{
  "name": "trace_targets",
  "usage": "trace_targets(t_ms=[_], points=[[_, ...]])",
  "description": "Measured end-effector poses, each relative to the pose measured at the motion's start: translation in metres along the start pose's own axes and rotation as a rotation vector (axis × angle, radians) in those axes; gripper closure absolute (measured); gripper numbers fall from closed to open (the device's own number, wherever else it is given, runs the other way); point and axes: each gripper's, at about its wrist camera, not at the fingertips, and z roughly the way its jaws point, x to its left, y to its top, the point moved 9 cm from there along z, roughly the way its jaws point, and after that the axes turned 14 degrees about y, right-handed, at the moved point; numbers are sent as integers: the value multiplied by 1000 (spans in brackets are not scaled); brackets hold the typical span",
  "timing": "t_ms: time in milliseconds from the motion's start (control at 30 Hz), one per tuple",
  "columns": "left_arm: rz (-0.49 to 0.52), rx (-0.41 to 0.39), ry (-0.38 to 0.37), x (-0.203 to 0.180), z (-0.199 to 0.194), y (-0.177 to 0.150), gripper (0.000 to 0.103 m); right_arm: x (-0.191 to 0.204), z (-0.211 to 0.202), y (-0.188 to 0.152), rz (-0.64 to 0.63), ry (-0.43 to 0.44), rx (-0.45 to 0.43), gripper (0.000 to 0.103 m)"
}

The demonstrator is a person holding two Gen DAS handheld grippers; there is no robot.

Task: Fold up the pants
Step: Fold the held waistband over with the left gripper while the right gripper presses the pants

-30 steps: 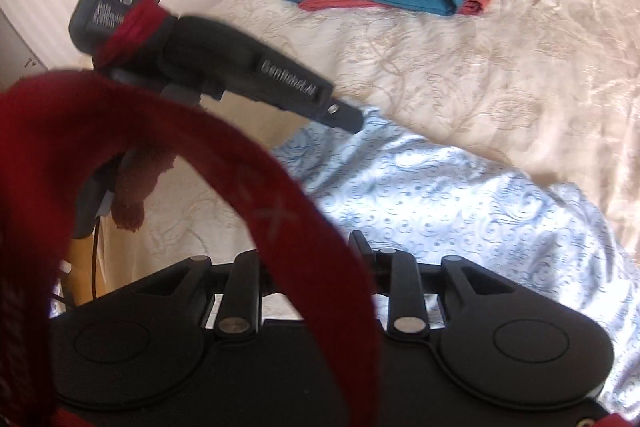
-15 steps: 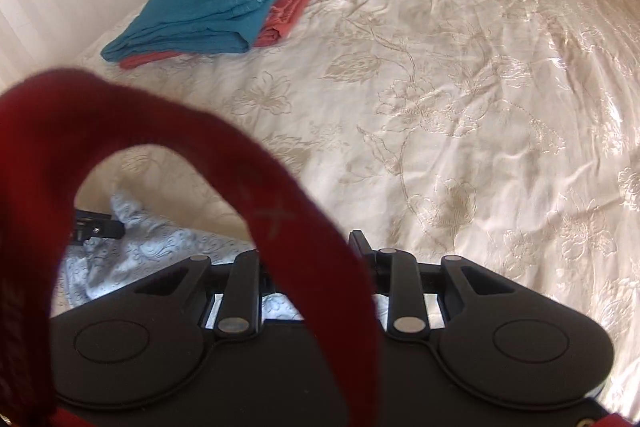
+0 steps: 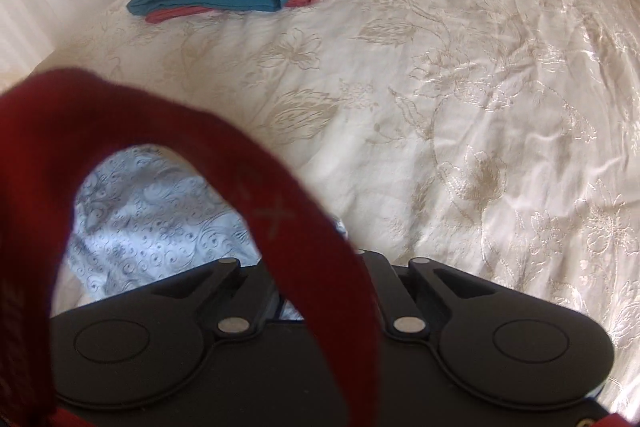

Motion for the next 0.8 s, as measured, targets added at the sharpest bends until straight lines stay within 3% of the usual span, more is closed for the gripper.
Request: trace_targets(t_ms=[267,367,733,800], points=[[37,68,0,-23,40,-6,82,18,7,-28,-20,24,64,96],[37,107,6,-19,50,-19,82,15,10,-24,-8,21,59,88],[27,116,-8,-15,47,-25,82,-1,20,1,22,4,37,79],[26,115,-9,-15,47,-25,82,-7,22,4,46,13,38,71]])
